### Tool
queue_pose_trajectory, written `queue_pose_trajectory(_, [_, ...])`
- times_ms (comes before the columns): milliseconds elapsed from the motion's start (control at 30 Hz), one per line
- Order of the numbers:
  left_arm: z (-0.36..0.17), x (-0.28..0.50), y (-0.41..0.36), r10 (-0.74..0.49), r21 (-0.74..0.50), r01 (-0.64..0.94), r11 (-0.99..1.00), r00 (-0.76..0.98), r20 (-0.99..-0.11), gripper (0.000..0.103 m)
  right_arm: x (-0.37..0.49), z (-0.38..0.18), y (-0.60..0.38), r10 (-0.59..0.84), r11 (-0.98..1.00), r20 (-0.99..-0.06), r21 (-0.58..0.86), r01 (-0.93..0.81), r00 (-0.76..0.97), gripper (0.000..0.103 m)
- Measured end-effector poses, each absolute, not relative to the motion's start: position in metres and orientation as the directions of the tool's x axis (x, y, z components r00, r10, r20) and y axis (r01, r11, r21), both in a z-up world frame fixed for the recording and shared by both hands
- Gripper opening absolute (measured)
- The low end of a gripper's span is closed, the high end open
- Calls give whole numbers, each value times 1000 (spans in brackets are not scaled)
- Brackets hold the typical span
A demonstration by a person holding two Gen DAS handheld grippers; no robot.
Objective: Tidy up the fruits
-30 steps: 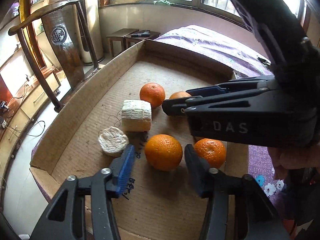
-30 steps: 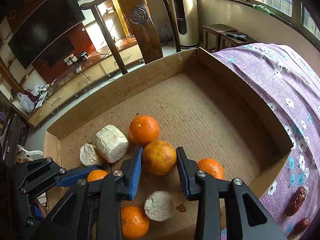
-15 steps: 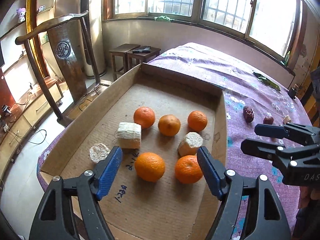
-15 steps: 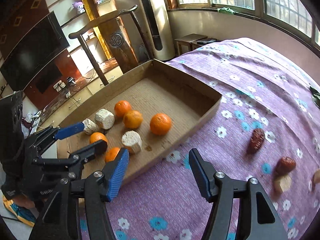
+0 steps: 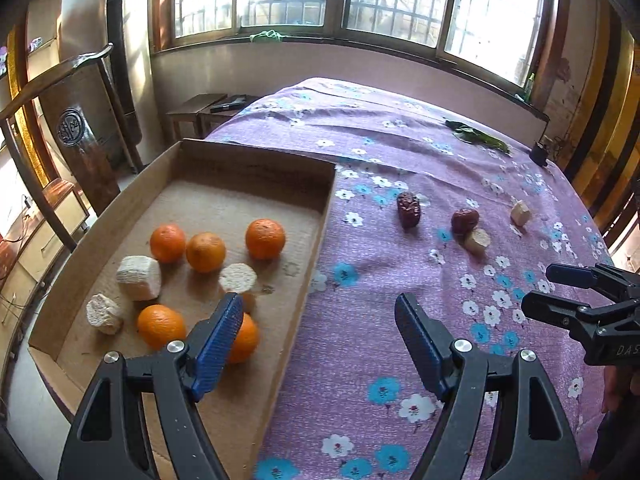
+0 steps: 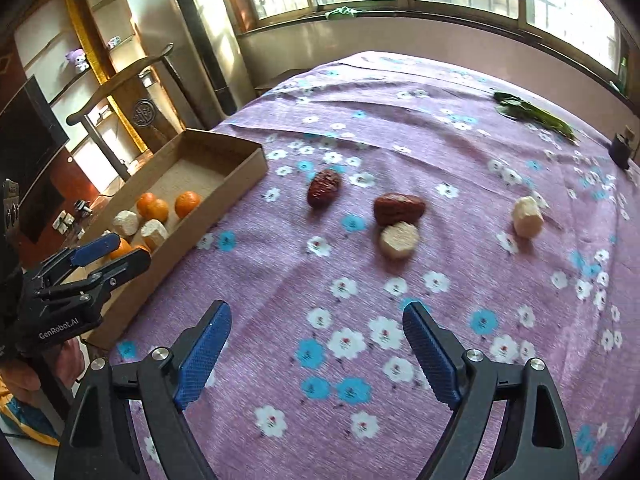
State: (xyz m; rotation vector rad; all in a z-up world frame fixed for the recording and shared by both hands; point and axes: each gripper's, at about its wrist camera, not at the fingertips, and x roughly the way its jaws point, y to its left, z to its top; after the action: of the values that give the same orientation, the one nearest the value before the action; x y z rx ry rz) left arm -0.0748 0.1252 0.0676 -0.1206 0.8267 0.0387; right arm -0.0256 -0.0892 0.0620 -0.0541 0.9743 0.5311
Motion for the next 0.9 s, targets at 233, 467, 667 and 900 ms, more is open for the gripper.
queue_pose_trajectory(233, [67,-52,79,-95,-107,21,994,657,-748,78,-25,62,-139,313,915,-822,127,-383,476,91])
queue_pose_trajectory(467, [63,-22,34,-142,-109,90,990,621,-771,78,-20,60,-165,264,925,-839,80,-372,476,91])
queue_pose_trajectory(667, [48,11,4,-150,-114,98,989,587,-796,78,-11,61,-184,232,925,-851,44,-376,472,91])
queue_pose_trajectory(900, [29,41,-26,-149,-90,131,987,569,-808,78,-2,62,-202,241,923,-850,51,-382,468,91])
